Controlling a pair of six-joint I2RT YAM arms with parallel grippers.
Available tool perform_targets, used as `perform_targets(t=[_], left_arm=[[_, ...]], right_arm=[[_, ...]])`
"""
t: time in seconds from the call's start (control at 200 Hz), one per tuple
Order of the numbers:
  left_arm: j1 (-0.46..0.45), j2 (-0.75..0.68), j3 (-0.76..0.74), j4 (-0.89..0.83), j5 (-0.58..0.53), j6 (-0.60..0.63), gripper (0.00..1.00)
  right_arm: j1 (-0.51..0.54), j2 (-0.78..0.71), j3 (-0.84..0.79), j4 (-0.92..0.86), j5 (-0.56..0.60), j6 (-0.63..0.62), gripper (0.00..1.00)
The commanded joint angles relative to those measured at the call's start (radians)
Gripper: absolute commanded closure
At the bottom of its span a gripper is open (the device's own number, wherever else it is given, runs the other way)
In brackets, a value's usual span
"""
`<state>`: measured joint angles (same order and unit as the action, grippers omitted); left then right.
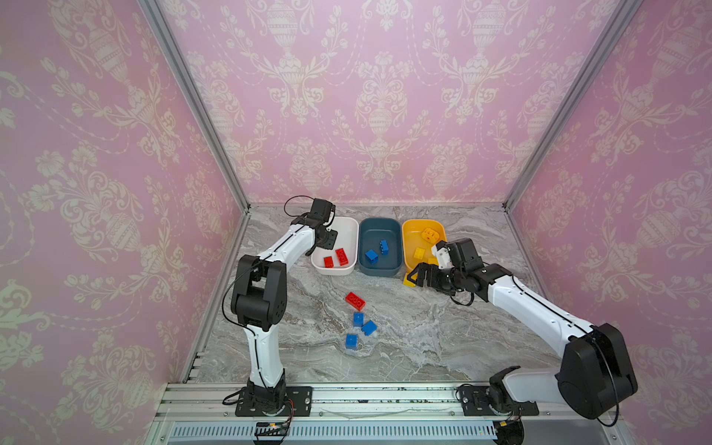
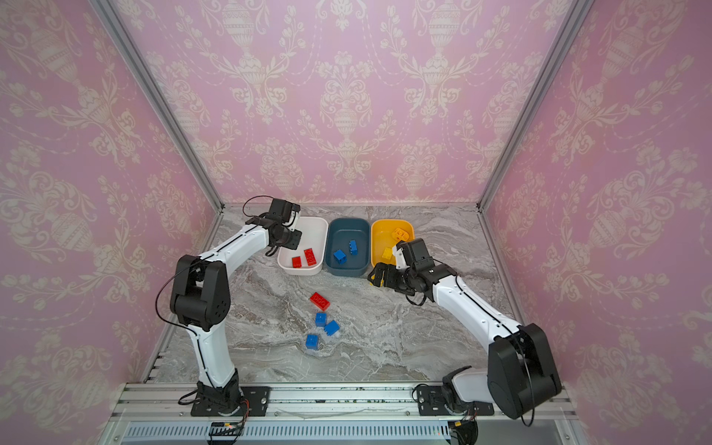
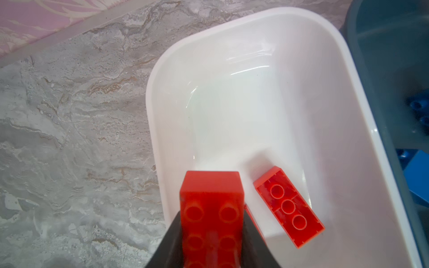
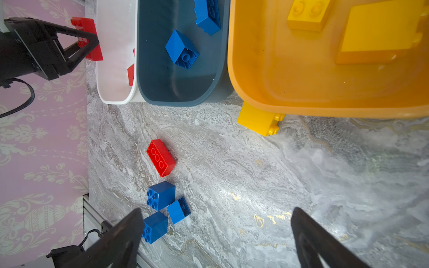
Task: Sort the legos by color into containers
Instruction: 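Carry the red 2x4 brick over the white tub and release it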
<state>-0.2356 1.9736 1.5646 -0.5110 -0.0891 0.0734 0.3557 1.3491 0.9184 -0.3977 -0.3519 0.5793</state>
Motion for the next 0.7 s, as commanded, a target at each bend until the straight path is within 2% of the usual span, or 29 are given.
perform_targets(t=[0.0, 0.085, 0.21, 0.56, 0.696], left_arm=[[0.003, 0.008, 0.031, 0.018, -0.018, 0.015, 0.46], [0.003, -0.007, 0.021, 0.032, -0.012, 0.009, 0.29], [0.002, -0.037, -0.008, 0.061, -0.004, 0.002, 0.18], [0.002, -0.132, -0.084, 0.11, 0.048, -0.045, 0.09], [0.002, -0.192, -0.14, 0.143, 0.082, -0.072, 0.08]], right_arm=[[-0.001, -0.018, 0.003, 0.001, -0.007, 0.013, 0.0], [-0.001, -0.015, 0.002, 0.002, -0.008, 0.013, 0.0], [0.0, -0.011, 0.007, 0.004, -0.007, 0.013, 0.0], [0.009, -0.008, 0.007, 0.0, 0.011, 0.013, 0.0], [0.03, -0.003, 0.013, -0.006, 0.053, 0.013, 0.0]])
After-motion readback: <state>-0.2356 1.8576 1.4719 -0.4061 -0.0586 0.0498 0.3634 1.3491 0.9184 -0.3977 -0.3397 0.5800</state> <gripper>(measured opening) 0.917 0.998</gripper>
